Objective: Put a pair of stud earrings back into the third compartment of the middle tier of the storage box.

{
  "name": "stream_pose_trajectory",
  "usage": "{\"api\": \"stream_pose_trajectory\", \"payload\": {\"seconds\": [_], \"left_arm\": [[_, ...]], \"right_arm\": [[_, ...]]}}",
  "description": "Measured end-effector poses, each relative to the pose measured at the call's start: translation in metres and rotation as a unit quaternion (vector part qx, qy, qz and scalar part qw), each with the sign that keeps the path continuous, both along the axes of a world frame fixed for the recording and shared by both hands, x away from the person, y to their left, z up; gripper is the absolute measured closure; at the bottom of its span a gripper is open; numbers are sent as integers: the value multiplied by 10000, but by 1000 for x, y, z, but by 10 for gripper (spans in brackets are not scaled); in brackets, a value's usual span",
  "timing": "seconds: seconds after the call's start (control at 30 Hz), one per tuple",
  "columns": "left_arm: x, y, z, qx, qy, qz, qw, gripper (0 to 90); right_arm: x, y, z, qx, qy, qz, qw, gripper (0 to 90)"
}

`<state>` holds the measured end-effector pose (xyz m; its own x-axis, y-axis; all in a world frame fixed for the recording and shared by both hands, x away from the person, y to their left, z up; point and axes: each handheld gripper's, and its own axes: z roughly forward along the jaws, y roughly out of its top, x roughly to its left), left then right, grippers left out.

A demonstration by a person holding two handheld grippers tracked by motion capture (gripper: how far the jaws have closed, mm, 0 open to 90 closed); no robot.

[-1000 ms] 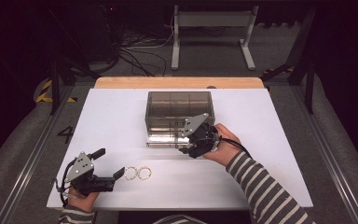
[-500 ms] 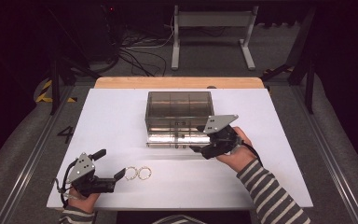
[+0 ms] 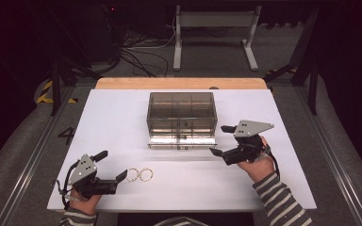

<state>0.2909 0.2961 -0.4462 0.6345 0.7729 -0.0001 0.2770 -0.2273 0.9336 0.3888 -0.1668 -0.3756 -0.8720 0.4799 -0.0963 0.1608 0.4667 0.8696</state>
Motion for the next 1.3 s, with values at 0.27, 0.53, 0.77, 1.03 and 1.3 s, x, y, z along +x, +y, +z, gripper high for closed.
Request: {"api": "stream_pose_trajectory", "payload": {"seconds": [0.27, 0.53, 0.77, 1.03, 1.3], "left_arm": [[0, 0, 0, 15, -10, 0, 10000, 25], [0, 0, 0, 16, 6, -10, 10000, 24], [0, -1, 0, 6, -3, -4, 10000, 22], [0, 0, 0, 2, -16, -22, 10000, 19], [2, -1, -1, 130, 27, -111, 9999, 14]], "right_arm": [[-5, -24, -10, 238, 77, -151, 9996, 99], [-10, -43, -26, 398, 130, -302, 9987, 36], [-16, -56, -50, 533, 270, -410, 9974, 2], [-23, -62, -62, 539, 455, -411, 9967, 3], [-28, -66, -77, 427, 502, -505, 9965, 2]]}}
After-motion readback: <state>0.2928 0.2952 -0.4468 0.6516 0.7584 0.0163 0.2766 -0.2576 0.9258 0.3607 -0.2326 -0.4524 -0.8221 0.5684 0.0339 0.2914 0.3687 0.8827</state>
